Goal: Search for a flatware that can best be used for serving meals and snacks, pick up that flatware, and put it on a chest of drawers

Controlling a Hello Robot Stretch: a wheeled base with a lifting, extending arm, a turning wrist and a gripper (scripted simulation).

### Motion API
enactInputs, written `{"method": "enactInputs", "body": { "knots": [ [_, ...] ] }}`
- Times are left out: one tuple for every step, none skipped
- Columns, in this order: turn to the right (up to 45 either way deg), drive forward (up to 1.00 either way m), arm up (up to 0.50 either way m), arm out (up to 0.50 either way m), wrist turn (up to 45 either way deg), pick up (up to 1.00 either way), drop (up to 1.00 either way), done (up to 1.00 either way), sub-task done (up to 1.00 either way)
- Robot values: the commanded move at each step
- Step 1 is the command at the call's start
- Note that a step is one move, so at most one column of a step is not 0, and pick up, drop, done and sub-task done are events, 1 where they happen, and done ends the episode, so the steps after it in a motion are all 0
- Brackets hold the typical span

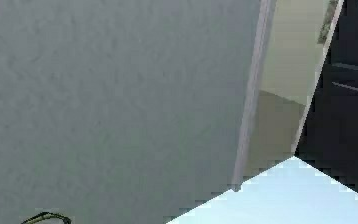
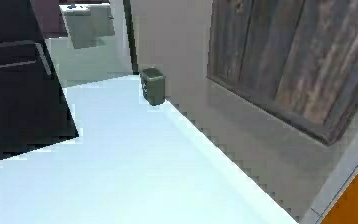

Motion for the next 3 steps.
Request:
{"method": "enactInputs", "body": {
  "knots": [
    [45.0, 0.0, 0.0, 0.0, 0.0, 0.0, 0.0, 0.0, 0.0],
    [24.0, 0.0, 0.0, 0.0, 0.0, 0.0, 0.0, 0.0, 0.0],
    [0.0, 1.0, 0.0, 0.0, 0.0, 0.0, 0.0, 0.0, 0.0]
  ]
}}
